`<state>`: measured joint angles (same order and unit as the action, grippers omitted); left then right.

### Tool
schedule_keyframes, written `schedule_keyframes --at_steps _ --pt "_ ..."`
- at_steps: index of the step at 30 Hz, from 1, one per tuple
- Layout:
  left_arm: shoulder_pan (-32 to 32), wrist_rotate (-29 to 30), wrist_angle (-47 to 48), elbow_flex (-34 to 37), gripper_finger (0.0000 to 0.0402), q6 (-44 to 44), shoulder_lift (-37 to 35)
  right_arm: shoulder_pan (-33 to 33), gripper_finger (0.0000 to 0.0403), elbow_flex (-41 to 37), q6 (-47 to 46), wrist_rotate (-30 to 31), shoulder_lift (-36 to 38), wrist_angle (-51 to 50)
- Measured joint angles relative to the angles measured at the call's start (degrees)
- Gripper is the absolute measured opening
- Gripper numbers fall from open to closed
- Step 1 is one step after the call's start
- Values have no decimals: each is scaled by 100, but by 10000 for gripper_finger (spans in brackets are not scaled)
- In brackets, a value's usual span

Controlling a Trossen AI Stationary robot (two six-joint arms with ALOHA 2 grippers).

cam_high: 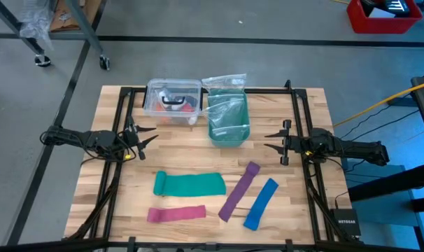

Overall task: Roll bandage
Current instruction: Roll the purple bandage

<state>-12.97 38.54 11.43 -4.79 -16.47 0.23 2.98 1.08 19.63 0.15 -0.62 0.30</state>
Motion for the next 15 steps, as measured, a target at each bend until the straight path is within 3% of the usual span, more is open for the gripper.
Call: schedule_keyframes --at_steps 5,12,15 --pt "-4 -2 -38 3 127 198 0 0 140 -15 -1384 -229 2 585" --pt "2 -32 -839 34 127 2430 0 0 140 -10 -2424 -266 2 1418" --pt "4 -27 -1482 32 127 3622 0 3 140 -8 -2543 -660 0 1611"
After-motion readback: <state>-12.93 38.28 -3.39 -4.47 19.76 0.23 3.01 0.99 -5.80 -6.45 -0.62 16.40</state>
